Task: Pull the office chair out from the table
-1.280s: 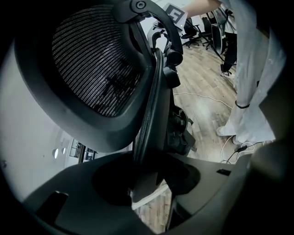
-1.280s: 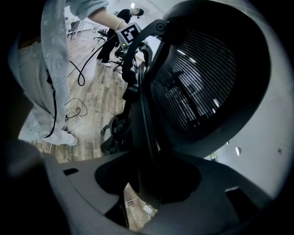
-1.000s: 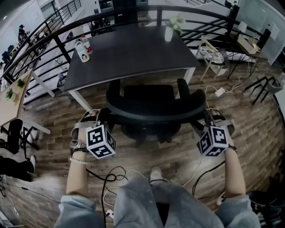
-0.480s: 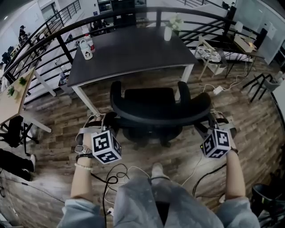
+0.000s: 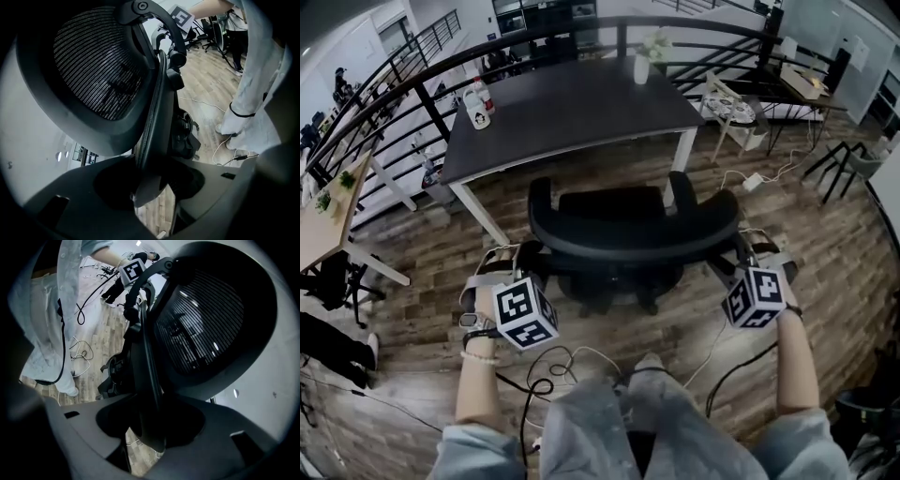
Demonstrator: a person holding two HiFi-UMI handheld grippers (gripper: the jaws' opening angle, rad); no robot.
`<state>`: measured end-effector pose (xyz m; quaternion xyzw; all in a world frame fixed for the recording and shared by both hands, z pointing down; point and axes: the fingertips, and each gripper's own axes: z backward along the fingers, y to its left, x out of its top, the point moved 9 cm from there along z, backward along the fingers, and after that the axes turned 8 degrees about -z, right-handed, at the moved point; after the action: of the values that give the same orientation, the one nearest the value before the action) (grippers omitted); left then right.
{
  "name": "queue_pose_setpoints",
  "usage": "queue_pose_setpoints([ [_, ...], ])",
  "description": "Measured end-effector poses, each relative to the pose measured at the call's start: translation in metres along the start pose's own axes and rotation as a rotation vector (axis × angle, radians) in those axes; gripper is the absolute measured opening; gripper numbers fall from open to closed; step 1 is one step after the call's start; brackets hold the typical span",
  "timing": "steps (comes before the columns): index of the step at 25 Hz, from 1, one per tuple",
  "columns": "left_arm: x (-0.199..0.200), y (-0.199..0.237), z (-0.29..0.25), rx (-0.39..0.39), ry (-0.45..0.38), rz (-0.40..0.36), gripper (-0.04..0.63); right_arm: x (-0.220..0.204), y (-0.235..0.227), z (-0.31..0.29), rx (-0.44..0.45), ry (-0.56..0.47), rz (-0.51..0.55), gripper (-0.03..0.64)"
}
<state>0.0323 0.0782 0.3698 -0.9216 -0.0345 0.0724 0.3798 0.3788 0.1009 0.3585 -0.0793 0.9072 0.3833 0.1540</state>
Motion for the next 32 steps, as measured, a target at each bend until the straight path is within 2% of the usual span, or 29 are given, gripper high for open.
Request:
queue_pose_setpoints([
  [15,0.027,-0.016,0.008,0.009,0.049,0.073,0.204,-0.024,-0.012,-0.001,0.042,-0.044,0.057,0.184],
  [21,0.039,-0.019,0.01,0.02,0.065,0.079,0.202,-0.034,-0.021,-0.003,0.058,-0.059,0.085,0.183],
  [32,0.044,-0.017,0.013,0.041,0.053,0.125,0.209,-0.036,-0.027,-0.002,0.037,-0.059,0.063,0.192],
])
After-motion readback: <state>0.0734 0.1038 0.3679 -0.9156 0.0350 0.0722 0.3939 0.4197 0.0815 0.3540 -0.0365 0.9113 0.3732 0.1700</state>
